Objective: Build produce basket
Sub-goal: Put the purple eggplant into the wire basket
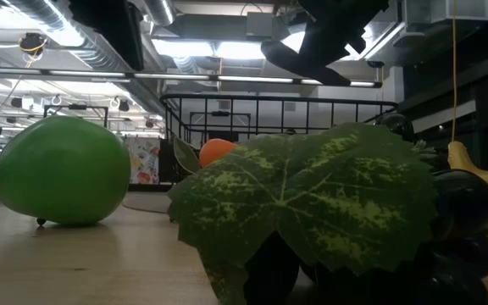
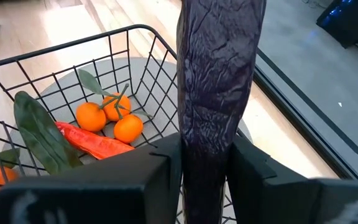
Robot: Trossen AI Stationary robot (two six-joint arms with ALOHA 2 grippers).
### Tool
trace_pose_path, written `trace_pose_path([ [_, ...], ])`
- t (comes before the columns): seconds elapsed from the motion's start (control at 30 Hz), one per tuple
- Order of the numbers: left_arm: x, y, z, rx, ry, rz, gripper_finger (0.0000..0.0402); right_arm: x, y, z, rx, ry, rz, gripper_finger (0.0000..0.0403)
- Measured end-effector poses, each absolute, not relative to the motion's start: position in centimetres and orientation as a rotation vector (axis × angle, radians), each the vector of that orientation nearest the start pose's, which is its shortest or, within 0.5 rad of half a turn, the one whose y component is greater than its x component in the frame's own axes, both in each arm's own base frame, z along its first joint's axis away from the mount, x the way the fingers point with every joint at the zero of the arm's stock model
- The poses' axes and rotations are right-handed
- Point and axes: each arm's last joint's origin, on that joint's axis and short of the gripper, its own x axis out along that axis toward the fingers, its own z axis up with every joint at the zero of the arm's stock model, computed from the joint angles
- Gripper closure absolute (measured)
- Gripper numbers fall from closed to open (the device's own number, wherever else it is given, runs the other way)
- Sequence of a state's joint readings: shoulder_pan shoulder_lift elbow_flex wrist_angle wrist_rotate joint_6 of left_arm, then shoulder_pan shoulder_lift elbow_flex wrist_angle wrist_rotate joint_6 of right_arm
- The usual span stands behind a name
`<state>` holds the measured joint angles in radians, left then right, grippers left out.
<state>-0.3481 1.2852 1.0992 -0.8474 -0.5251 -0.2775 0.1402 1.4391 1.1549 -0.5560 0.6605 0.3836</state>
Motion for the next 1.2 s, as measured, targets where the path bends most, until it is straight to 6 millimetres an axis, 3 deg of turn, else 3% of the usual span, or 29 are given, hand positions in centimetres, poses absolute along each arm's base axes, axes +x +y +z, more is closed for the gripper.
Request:
trace_pose_path([
  [1.2, 23.54, -6.95, 29.10, 0.184, 0.896, 0.295, 0.0333, 29.79, 2.64, 28.52, 0.065, 0.703, -0.544, 0.0312],
])
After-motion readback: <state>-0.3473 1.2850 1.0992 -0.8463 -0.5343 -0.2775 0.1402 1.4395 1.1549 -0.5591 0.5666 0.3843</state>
